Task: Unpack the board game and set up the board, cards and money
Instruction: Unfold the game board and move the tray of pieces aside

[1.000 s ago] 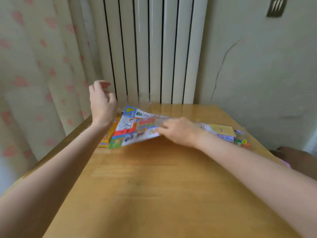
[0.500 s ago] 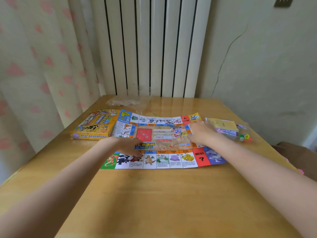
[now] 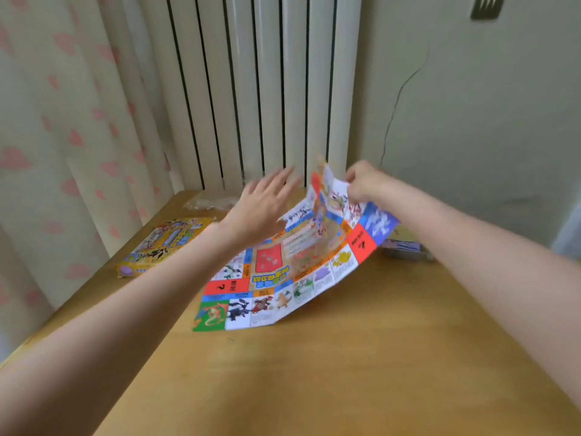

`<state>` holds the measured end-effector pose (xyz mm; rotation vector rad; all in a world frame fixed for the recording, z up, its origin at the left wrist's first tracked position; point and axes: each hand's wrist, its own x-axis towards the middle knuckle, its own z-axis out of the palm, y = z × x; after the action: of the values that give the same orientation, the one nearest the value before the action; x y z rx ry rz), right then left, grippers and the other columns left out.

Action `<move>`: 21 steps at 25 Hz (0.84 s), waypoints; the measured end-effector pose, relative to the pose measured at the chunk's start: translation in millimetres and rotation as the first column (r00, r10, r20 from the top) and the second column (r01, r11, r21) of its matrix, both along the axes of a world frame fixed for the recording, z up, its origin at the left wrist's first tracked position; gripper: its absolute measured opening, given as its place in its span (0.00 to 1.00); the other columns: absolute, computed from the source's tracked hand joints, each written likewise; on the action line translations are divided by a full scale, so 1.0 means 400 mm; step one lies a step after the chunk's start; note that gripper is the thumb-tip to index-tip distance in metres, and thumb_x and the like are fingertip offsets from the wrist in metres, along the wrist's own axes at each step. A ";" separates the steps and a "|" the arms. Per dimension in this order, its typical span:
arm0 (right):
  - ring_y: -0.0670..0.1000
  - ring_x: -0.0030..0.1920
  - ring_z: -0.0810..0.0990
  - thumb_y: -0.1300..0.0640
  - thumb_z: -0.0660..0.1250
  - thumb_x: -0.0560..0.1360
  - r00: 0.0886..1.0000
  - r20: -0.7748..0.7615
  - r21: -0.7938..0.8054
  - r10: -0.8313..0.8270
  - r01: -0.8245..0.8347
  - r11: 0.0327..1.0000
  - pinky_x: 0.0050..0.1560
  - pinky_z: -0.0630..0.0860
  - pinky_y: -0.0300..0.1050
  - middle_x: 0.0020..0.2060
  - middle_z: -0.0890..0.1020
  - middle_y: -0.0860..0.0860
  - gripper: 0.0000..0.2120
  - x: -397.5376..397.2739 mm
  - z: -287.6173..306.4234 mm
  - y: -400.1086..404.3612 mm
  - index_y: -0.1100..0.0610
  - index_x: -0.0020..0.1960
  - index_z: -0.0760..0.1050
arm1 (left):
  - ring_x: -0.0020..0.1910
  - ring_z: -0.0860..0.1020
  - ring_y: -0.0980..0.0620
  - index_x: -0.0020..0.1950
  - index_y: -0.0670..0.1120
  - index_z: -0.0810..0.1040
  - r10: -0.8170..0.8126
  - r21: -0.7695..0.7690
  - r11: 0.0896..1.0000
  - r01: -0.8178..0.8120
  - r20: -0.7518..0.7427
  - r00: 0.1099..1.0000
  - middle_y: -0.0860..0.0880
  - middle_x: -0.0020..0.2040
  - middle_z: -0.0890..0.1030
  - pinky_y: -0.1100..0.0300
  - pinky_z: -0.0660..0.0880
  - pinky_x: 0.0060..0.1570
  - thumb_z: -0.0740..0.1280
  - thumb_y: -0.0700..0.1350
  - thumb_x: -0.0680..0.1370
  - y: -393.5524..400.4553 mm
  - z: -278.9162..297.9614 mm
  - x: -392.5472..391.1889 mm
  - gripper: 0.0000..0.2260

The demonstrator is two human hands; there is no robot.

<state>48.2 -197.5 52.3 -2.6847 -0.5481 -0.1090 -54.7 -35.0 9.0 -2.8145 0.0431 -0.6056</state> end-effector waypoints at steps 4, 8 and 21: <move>0.56 0.50 0.78 0.54 0.66 0.75 0.913 0.242 -0.197 0.329 -0.286 0.938 0.41 0.67 0.39 0.47 0.81 0.57 0.13 -0.066 0.183 0.011 0.60 0.55 0.79 | 0.76 0.54 0.46 0.77 0.45 0.52 -0.035 0.048 0.998 0.027 0.177 0.984 0.44 0.76 0.56 0.45 0.51 0.71 0.66 0.53 0.75 -0.094 0.198 0.072 0.35; 0.58 0.59 0.72 0.59 0.64 0.73 0.763 0.610 -0.090 0.212 -0.199 0.976 0.57 0.66 0.47 0.53 0.78 0.59 0.15 -0.053 0.235 0.006 0.58 0.59 0.74 | 0.51 0.78 0.41 0.55 0.42 0.77 0.155 -0.392 0.916 -0.082 0.158 0.975 0.39 0.50 0.79 0.54 0.70 0.47 0.61 0.49 0.78 -0.085 0.287 0.053 0.13; 0.55 0.66 0.69 0.57 0.65 0.76 0.883 -0.321 0.153 0.342 -0.307 0.939 0.64 0.69 0.47 0.68 0.67 0.57 0.28 -0.006 -0.049 0.112 0.59 0.72 0.60 | 0.10 0.67 0.59 0.36 0.39 0.73 0.507 -0.974 0.091 -0.206 -0.132 0.852 0.51 0.13 0.70 0.70 0.61 0.12 0.68 0.40 0.76 0.291 -0.002 -0.130 0.10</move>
<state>45.8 -152.6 32.8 -2.3977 -0.8420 0.4103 -106.9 81.3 8.4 -3.5431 -1.7222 -1.1341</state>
